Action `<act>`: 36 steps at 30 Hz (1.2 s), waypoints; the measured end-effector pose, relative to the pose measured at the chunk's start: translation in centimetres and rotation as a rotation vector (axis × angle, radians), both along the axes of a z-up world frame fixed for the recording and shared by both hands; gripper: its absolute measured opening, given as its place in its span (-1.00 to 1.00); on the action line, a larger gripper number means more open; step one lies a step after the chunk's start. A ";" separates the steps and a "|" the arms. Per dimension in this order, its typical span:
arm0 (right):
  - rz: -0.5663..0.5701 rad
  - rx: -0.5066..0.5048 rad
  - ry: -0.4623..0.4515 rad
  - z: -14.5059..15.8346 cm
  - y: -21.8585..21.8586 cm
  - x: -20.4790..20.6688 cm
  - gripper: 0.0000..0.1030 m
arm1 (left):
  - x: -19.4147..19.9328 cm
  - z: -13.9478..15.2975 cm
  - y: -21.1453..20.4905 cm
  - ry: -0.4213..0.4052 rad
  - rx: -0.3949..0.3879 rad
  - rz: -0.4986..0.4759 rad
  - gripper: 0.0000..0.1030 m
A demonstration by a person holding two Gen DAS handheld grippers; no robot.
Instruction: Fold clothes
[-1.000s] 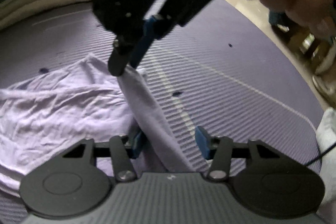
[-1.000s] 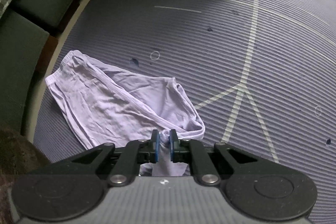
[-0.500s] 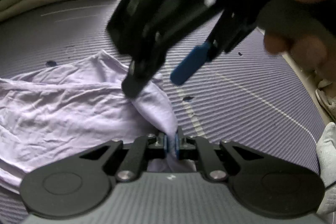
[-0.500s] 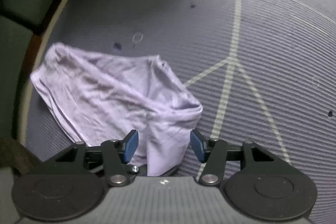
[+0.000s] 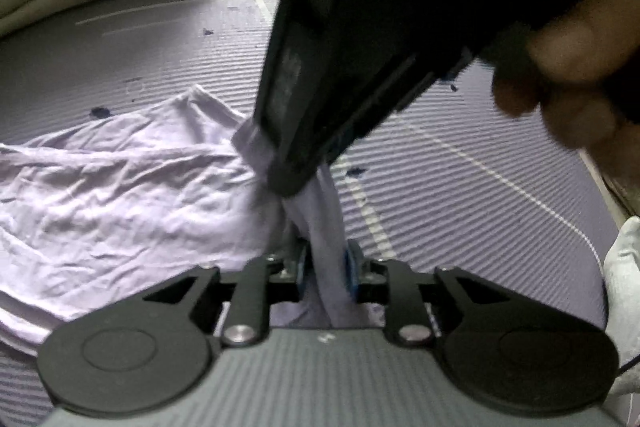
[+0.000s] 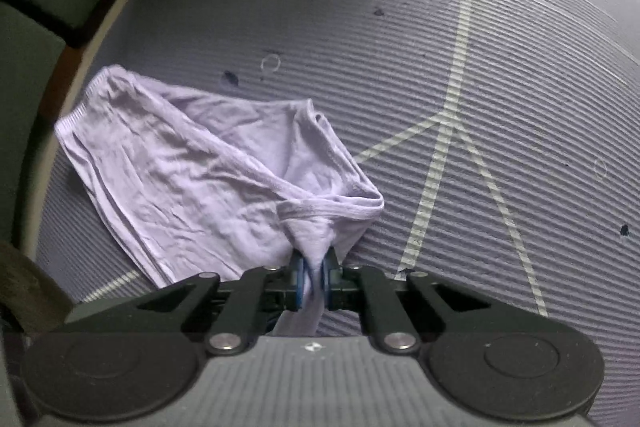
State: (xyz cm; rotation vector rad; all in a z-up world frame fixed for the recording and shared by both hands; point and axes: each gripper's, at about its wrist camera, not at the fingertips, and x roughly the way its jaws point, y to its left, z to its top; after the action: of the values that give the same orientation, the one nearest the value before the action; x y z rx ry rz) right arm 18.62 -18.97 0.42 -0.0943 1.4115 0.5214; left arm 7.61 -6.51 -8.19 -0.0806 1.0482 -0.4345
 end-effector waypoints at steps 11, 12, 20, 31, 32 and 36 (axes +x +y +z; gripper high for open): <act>-0.016 0.075 -0.006 1.8 2.3 1.0 -0.85 | 0.1 2.5 5.1 0.040 0.031 -0.066 -0.83; -0.010 0.082 -0.007 1.9 2.9 1.1 -0.85 | 0.0 3.0 6.1 0.032 0.045 -0.064 -0.83; 0.053 0.138 -0.022 2.3 8.6 1.7 -0.85 | -0.1 5.2 11.0 0.010 0.116 0.015 -0.83; 0.100 0.251 -0.027 2.4 15.7 3.4 -0.83 | 1.8 5.7 19.4 0.035 0.152 0.220 -0.81; 0.109 0.254 -0.025 2.3 16.4 3.5 -0.83 | 1.8 5.6 20.2 0.043 0.148 0.243 -0.81; 0.141 0.266 -0.018 1.9 19.1 3.8 -0.80 | 2.2 5.3 22.0 0.062 0.152 0.292 -0.80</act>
State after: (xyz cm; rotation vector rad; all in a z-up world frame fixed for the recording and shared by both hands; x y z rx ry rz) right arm 22.46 0.18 2.28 0.0162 1.3122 0.8184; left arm 9.84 15.46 -2.90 -0.1100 1.1074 -0.0883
